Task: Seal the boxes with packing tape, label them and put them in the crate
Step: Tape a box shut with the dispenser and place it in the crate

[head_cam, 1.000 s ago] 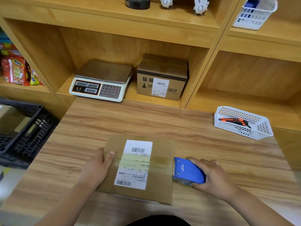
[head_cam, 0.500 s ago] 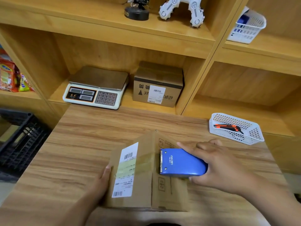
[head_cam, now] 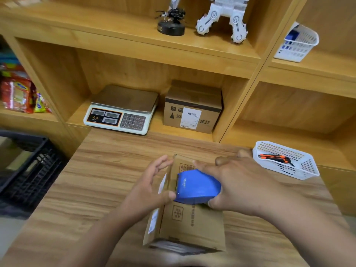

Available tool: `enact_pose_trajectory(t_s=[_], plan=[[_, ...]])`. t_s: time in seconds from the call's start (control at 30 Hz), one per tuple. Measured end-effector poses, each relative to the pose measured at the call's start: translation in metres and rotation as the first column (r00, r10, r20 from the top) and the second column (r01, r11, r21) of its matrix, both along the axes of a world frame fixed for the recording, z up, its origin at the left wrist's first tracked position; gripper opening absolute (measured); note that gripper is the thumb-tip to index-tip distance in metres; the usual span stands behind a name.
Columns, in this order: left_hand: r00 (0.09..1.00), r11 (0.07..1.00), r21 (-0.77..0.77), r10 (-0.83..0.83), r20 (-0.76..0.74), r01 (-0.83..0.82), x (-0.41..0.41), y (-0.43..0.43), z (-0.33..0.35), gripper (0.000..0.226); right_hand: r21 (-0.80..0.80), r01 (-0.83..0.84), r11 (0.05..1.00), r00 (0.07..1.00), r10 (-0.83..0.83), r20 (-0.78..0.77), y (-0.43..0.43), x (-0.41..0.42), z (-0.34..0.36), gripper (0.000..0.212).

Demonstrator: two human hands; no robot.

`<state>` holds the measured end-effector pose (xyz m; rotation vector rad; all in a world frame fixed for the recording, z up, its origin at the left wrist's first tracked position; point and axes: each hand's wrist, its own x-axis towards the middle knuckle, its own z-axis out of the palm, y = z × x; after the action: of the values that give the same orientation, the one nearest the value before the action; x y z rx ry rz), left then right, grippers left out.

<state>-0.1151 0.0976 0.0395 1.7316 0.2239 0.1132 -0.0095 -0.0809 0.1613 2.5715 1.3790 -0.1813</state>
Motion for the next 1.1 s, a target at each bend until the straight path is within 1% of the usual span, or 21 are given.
enact_pose_trajectory(t_s=[0.03, 0.07, 0.1, 0.17, 0.23, 0.3, 0.4, 0.5, 0.57, 0.63, 0.7, 0.83, 0.93, 1.03, 1.1], plan=[[0.997, 0.992, 0.102, -0.069, -0.018, 0.071, -0.001, 0.004, 0.004, 0.099, -0.005, -0.016, 1.0, 1.0, 0.016, 0.007, 0.008, -0.002, 0.0, 0.083], [0.993, 0.972, 0.204, -0.11, -0.048, 0.118, -0.002, 0.008, 0.005, 0.109, -0.013, -0.031, 0.999, 0.999, 0.031, 0.012, 0.016, -0.004, 0.001, 0.083], [0.989, 0.952, 0.271, -0.127, -0.073, 0.142, -0.003, 0.012, 0.003, 0.115, -0.019, -0.05, 0.999, 0.999, 0.05, 0.016, 0.024, -0.007, 0.001, 0.084], [0.988, 0.937, 0.321, -0.112, -0.106, 0.141, -0.007, 0.021, -0.004, 0.12, -0.011, -0.087, 0.996, 0.996, 0.087, 0.007, 0.037, -0.013, 0.003, 0.086], [0.988, 0.929, 0.349, -0.085, -0.132, 0.127, -0.01, 0.03, -0.009, 0.121, 0.003, -0.124, 0.992, 0.992, 0.124, -0.012, 0.045, -0.016, 0.003, 0.081], [0.985, 0.916, 0.377, -0.087, -0.147, 0.137, -0.011, 0.035, -0.012, 0.117, 0.001, -0.152, 0.988, 0.988, 0.152, -0.004, 0.046, -0.016, 0.003, 0.075], [0.984, 0.908, 0.388, -0.114, -0.134, 0.158, -0.011, 0.036, -0.012, 0.111, 0.001, -0.144, 0.99, 0.99, 0.144, -0.005, 0.042, -0.014, 0.006, 0.071], [0.983, 0.889, 0.42, -0.152, -0.106, 0.183, -0.011, 0.038, -0.01, 0.098, -0.008, -0.132, 0.991, 0.99, 0.132, -0.056, 0.035, -0.01, 0.013, 0.07], [0.981, 0.878, 0.44, -0.162, -0.103, 0.191, -0.011, 0.038, -0.01, 0.092, 0.014, -0.095, 0.995, 0.991, 0.096, -0.097, 0.024, -0.006, 0.017, 0.069], [0.983, 0.869, 0.458, -0.165, -0.085, 0.185, -0.011, 0.037, -0.012, 0.093, 0.04, -0.057, 0.998, 0.99, 0.062, -0.13, 0.007, -0.001, 0.02, 0.069], [0.984, 0.867, 0.465, -0.158, -0.082, 0.178, -0.011, 0.036, -0.014, 0.095, 0.042, -0.041, 0.998, 0.991, 0.046, -0.128, -0.011, 0.003, 0.021, 0.068], [0.982, 0.873, 0.45, -0.153, -0.11, 0.187, -0.011, 0.036, -0.013, 0.093, 0.026, 0.023, 0.999, 0.988, -0.018, -0.151, -0.052, 0.016, 0.021, 0.062], [0.978, 0.875, 0.439, -0.158, -0.135, 0.202, -0.011, 0.034, -0.01, 0.092, 0.048, 0.076, 0.996, 0.981, -0.066, -0.183, -0.085, 0.026, 0.02, 0.06], [0.975, 0.878, 0.43, -0.156, -0.161, 0.211, -0.01, 0.033, -0.008, 0.1, 0.098, 0.147, 0.984, 0.96, -0.118, -0.255, -0.116, 0.033, 0.016, 0.064], [0.974, 0.883, 0.421, -0.153, -0.165, 0.21, -0.01, 0.031, -0.007, 0.105, 0.108, 0.16, 0.981, 0.954, -0.126, -0.272, -0.128, 0.036, 0.012, 0.066]])
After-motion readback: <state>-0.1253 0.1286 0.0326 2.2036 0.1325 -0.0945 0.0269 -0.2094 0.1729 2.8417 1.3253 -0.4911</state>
